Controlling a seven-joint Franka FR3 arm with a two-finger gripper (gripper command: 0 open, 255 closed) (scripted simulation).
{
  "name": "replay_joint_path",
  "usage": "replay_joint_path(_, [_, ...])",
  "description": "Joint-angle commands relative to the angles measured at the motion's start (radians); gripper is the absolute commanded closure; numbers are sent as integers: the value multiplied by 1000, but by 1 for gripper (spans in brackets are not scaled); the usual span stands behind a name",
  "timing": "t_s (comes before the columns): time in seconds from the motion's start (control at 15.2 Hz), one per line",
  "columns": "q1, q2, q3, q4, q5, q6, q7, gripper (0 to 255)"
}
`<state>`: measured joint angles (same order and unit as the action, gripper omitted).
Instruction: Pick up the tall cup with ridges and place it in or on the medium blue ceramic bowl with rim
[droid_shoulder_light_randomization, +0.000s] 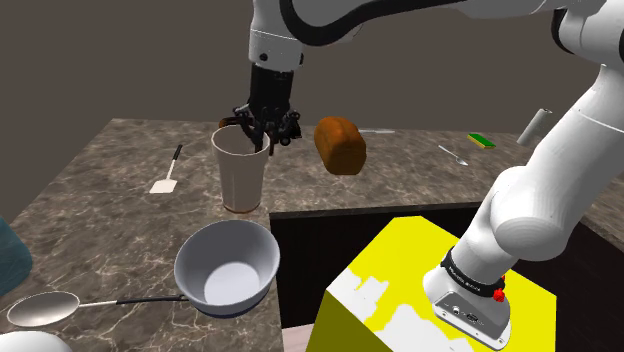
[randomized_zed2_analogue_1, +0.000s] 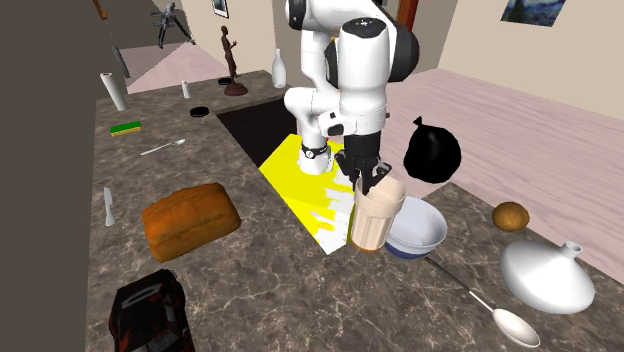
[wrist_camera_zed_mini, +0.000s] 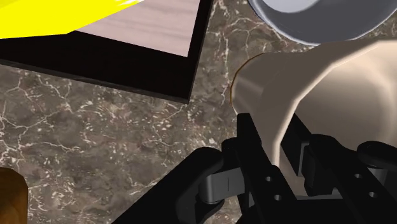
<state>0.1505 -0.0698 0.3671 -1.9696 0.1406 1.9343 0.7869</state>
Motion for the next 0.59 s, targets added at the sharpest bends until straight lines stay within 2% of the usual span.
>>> replay_joint_path(0.0, [0,-6,-1,20,1,-26,2,255])
replay_joint_path(0.53, [-2,-12,-4,121,-1,-132,12,255])
